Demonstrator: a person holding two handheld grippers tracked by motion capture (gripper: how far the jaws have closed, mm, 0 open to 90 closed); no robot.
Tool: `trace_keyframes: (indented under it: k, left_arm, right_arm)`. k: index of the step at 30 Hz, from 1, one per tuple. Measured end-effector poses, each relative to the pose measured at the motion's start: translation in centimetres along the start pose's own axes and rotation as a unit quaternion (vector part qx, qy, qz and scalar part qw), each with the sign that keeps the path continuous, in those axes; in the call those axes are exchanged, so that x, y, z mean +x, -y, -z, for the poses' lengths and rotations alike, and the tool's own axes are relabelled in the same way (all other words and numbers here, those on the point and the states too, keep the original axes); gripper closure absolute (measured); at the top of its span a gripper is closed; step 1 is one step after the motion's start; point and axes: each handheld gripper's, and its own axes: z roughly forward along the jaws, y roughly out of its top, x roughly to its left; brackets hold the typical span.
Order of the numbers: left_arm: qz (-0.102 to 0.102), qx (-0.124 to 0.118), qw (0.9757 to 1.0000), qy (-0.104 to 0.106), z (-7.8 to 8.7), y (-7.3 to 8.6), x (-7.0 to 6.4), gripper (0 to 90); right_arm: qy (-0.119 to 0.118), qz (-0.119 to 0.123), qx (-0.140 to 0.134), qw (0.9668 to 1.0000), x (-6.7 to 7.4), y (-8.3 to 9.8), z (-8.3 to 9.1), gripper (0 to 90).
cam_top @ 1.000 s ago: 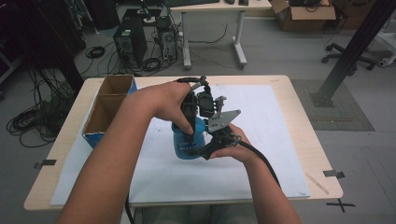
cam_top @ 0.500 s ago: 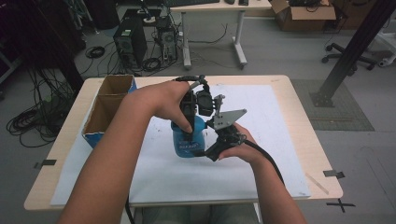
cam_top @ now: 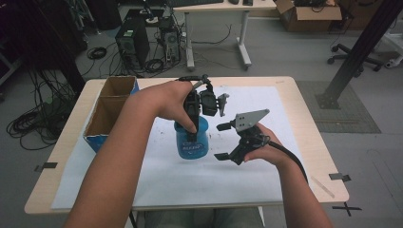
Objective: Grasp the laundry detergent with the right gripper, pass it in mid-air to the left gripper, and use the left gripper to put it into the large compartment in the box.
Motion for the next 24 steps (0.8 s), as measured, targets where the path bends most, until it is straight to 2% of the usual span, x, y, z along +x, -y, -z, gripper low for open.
trace_keyframes:
  k: [4, 8, 13, 15, 24]
  left_arm:
    - [0.003, 0.021, 0.9998, 0.002, 0.1, -0.2, 0.1, 37.6]
    - [0.012, 0.024, 0.9996, 0.002, 0.3, -0.1, 0.2, 37.6]
    - [0.03, 0.016, 0.9994, -0.002, 0.5, 0.2, 0.4, 37.7]
    - [0.037, 0.004, 0.9993, -0.004, 0.6, 0.4, 0.4, 37.6]
    - [0.077, -0.006, 0.997, 0.005, 1.7, 0.8, 0.5, 37.5]
  right_arm:
    - [0.007, -0.002, 0.005, 1.0, 0.1, 0.2, 1.3, 0.1]
    - [0.016, 0.002, 0.01, 0.9998, 0.2, 0.4, 2.5, 0.1]
    - [0.025, 0.003, 0.011, 0.9996, 0.4, 0.4, 3.8, 0.0]
    - [0.029, 0.005, 0.01, 0.9995, 0.6, 0.4, 4.3, 0.0]
    - [0.04, 0.011, 0.012, 0.999, 0.9, 0.1, 6.2, 0.1]
